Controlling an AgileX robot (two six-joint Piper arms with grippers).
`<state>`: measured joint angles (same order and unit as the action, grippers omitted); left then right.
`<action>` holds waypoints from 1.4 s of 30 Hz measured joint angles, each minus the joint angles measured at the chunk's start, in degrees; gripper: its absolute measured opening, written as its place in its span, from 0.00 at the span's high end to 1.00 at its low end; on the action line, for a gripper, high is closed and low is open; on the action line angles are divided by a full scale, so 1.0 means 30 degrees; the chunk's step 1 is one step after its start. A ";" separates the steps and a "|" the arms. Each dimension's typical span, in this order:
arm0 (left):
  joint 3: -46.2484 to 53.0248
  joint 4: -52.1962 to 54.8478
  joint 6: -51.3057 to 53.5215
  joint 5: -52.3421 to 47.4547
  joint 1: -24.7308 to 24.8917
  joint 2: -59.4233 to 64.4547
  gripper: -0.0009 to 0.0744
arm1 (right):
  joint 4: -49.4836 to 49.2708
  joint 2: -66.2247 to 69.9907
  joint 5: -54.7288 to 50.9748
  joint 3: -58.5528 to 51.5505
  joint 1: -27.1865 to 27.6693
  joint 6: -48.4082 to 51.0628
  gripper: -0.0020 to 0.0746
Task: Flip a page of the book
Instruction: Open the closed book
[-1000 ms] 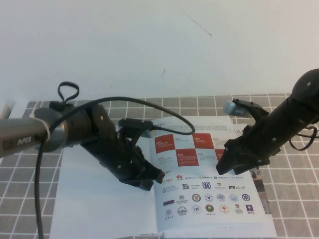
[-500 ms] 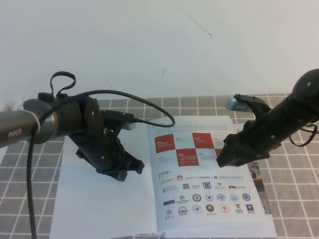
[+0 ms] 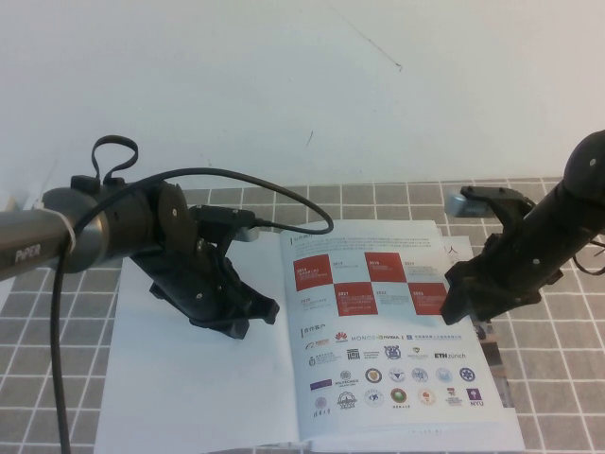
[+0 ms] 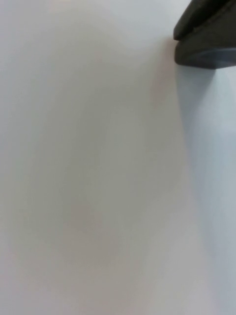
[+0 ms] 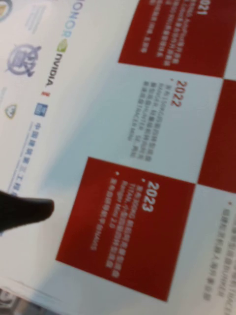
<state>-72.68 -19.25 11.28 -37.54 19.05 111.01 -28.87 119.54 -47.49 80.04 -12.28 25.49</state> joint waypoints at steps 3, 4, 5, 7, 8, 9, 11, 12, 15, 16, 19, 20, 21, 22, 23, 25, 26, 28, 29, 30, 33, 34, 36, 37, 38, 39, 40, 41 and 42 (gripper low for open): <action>0.0000 -0.0098 0.0182 0.0145 0.0000 0.0000 0.99 | 0.0000 0.0000 -0.0322 0.0000 0.0000 0.0000 0.39; 0.0000 -0.0130 0.0265 0.0194 0.0000 0.0000 0.99 | -0.0038 0.0000 -0.0356 0.0000 0.0000 0.0000 0.39; 0.0000 -0.0182 0.0419 0.0225 0.0000 0.0000 0.99 | -0.0085 0.0000 -0.0403 0.0000 0.0000 0.0040 0.39; 0.0000 -0.0178 0.0498 0.0267 0.0000 0.0000 0.99 | -0.0169 -0.0022 -0.0444 0.0000 0.0000 0.0040 0.39; 0.0000 -0.0178 0.0498 0.0267 0.0000 0.0008 0.99 | -0.0240 -0.0088 -0.0444 0.0000 0.0000 0.0040 0.39; 0.0000 -0.0229 0.0498 0.0314 0.0000 0.0045 0.99 | -0.0331 -0.0101 -0.0484 0.0000 0.0000 0.0080 0.39; 0.0000 -0.0523 0.0498 0.0494 0.0000 0.0186 0.99 | -0.0424 -0.0228 -0.0522 0.0000 0.0000 0.0203 0.39; -0.0034 -0.0701 0.0498 0.0569 0.0000 0.0222 0.99 | -0.0424 -0.0266 -0.0553 0.0000 0.0000 0.0204 0.39; -0.0029 -0.1063 0.0498 0.0758 0.0000 0.0674 0.99 | -0.0867 -0.0482 -0.0678 0.0000 0.0000 0.0482 0.39; -0.0029 -0.1103 0.0498 0.0795 0.0000 0.0822 0.99 | -0.0970 -0.0482 -0.0722 0.0000 0.0000 0.0578 0.39; -0.0115 -0.1196 0.0498 0.0842 0.0000 0.0950 0.99 | -0.1118 -0.0482 -0.0722 0.0000 0.0000 0.0761 0.39; -0.0115 -0.1196 0.0507 0.0842 0.0000 0.0979 0.99 | -0.1165 -0.0482 -0.0722 0.0000 0.0000 0.0756 0.39; -0.0115 -0.1196 0.0539 0.0808 0.0000 0.0979 0.99 | -0.1165 -0.0482 -0.0722 0.0000 0.0000 0.0756 0.39; -0.0115 -0.1196 0.0539 0.0808 0.0000 0.0979 0.99 | -0.1215 -0.0482 -0.0722 0.0000 0.0000 0.0756 0.39; -0.0115 -0.1196 0.0539 0.0808 0.0000 0.0990 0.99 | -0.1314 -0.0482 -0.0722 0.0000 0.0000 0.0756 0.39; -0.0115 -0.1223 0.0547 0.0808 0.0000 0.1023 0.99 | -0.1511 -0.0389 -0.0722 0.0000 0.0000 0.0756 0.39; -0.0115 -0.1235 0.0547 0.0808 0.0000 0.1023 0.99 | -0.1673 -0.0227 -0.0722 0.0000 0.0000 0.0797 0.39; -0.0115 -0.1235 0.0547 0.0808 0.0000 0.1023 0.99 | -0.1698 0.0064 -0.0757 0.0000 0.0000 0.0828 0.39; -0.0115 -0.1235 0.0547 0.0808 0.0000 0.1023 0.99 | -0.1736 0.0208 -0.0757 0.0000 0.0000 0.0840 0.39; -0.0115 -0.1235 0.0547 0.0808 0.0000 0.1023 0.99 | -0.1814 0.0224 -0.0799 0.0000 0.0000 0.0917 0.39; -0.0115 -0.1268 0.0547 0.0808 0.0000 0.1023 0.99 | -0.2194 0.0268 -0.0894 0.0000 0.0052 0.1194 0.39; -0.0115 -0.1313 0.0547 0.0808 0.0000 0.1023 0.99 | -0.2438 0.0266 -0.0971 0.0000 0.0085 0.1277 0.39; -0.0115 -0.1436 0.0580 0.0808 0.0000 0.1023 0.99 | -0.3154 0.0307 -0.1105 0.0000 0.0099 0.1670 0.39; -0.0115 -0.1524 0.0633 0.0808 0.0000 0.1023 0.99 | -0.3541 0.0307 -0.1219 0.0000 0.0130 0.1818 0.39; -0.0115 -0.1608 0.0774 0.0808 0.0000 0.1023 0.99 | -0.4055 0.0307 -0.1358 0.0000 0.0130 0.2005 0.39; -0.0115 -0.1696 0.0876 0.0808 0.0000 0.1023 0.99 | -0.4352 0.0307 -0.1454 0.0000 0.0130 0.2089 0.39; -0.0115 -0.1732 0.0922 0.0808 0.0000 0.1023 0.99 | -0.4882 0.0307 -0.1561 0.0000 0.0130 0.2213 0.39; -0.0115 -0.1775 0.0993 0.0808 0.0000 0.1023 0.99 | -0.5299 0.0307 -0.1647 0.0000 0.0130 0.2477 0.39; -0.0115 -0.1772 0.1005 0.0808 0.0000 0.1023 0.99 | -0.5680 0.0316 -0.1766 0.0000 0.0130 0.2698 0.39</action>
<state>-73.02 -24.57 14.30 -35.12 19.05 114.07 -45.91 120.49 -52.78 80.04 -11.89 33.58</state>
